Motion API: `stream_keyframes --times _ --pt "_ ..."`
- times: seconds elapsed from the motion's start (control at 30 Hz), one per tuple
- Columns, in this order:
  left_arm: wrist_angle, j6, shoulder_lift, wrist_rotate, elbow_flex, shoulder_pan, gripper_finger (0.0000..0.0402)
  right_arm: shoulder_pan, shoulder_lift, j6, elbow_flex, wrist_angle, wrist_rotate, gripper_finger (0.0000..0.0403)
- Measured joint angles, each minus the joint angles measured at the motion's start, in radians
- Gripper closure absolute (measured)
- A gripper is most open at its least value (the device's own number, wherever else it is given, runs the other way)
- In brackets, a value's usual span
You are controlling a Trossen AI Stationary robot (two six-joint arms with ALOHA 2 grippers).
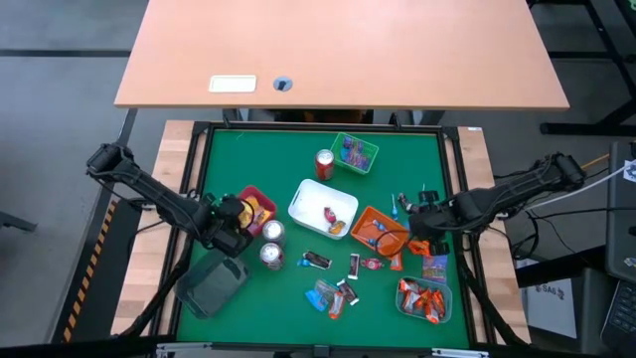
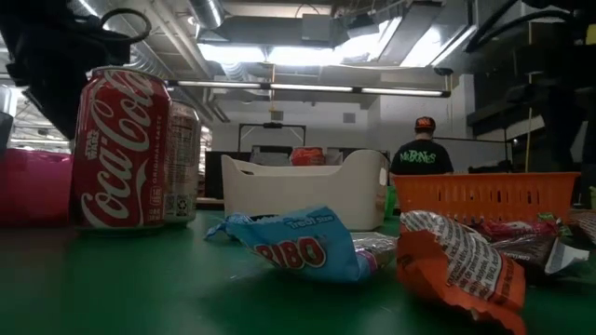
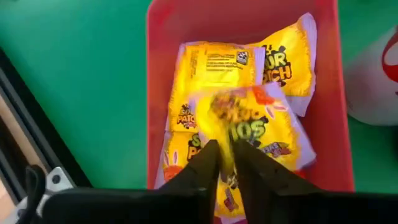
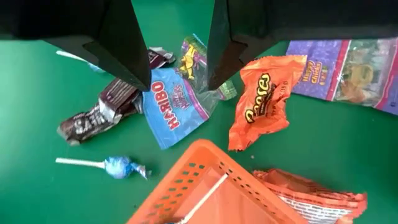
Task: Sort candy
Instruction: Put the yellow candy into the red bin, then put the blue candy into the green bin
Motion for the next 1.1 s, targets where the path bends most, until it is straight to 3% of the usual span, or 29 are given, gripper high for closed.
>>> stream_keyframes --times 0.27,0.73,0.87,1.1 --pt "0.100 0.000 0.000 0.000 -0.029 0.000 0.0305 0.000 -0.010 0.015 -0.022 0.025 0.000 0.0249" --pt "0.139 0.000 0.000 0.000 -0.029 0.000 0.0302 0.001 -0.001 0.132 -0.050 0.081 -0.052 0.0249" --pt "0.139 0.000 0.000 -0.002 -0.029 0.000 0.0302 0.001 0.000 0.172 -0.120 0.083 -0.051 0.0249" --pt "0.139 0.001 0.000 -0.005 -0.029 0.000 0.0302 0.000 0.004 0.285 -0.124 0.119 -0.014 0.0249"
